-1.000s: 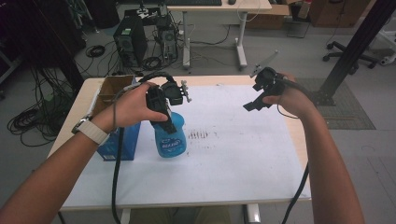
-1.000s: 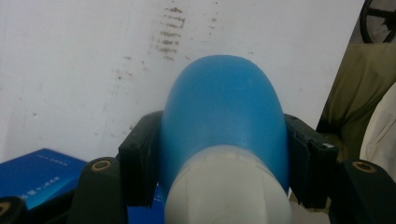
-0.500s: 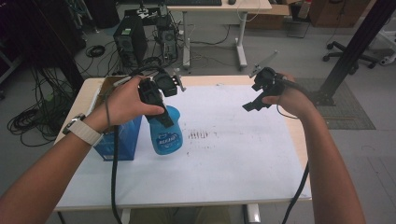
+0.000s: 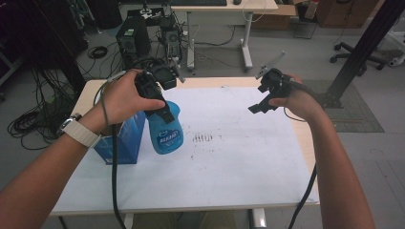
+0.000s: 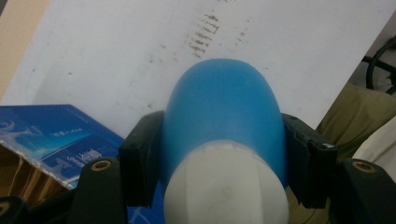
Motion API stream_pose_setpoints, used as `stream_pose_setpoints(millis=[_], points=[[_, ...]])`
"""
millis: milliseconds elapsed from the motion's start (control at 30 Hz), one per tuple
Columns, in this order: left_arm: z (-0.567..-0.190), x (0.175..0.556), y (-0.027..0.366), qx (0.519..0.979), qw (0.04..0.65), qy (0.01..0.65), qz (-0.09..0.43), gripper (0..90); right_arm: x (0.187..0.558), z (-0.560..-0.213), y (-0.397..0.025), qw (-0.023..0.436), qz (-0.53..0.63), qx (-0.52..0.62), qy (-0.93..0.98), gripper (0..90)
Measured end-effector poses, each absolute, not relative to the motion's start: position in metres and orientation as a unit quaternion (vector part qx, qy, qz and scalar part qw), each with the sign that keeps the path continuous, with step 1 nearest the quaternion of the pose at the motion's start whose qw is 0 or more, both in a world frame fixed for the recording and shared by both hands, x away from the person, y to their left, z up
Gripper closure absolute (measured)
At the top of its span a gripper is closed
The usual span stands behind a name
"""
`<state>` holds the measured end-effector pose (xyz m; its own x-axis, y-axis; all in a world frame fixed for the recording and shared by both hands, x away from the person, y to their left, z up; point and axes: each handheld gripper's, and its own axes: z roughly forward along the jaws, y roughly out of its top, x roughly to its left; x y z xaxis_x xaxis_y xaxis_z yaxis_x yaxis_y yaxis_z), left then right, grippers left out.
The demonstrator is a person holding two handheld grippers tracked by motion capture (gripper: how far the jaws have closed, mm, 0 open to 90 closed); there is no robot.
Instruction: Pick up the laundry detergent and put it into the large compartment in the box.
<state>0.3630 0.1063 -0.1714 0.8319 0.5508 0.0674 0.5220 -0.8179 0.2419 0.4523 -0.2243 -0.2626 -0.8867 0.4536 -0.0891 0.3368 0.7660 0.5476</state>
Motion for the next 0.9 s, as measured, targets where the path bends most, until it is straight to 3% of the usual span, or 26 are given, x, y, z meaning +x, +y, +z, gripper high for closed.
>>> stream_pose_setpoints(millis=[900], points=[[-0.142, 0.368, 0.132, 0.911, 0.115, 0.387, 0.090, 37.5, 0.452, -0.261, -0.221, 0.110, 0.272, 0.209, 0.933, 7.2]])
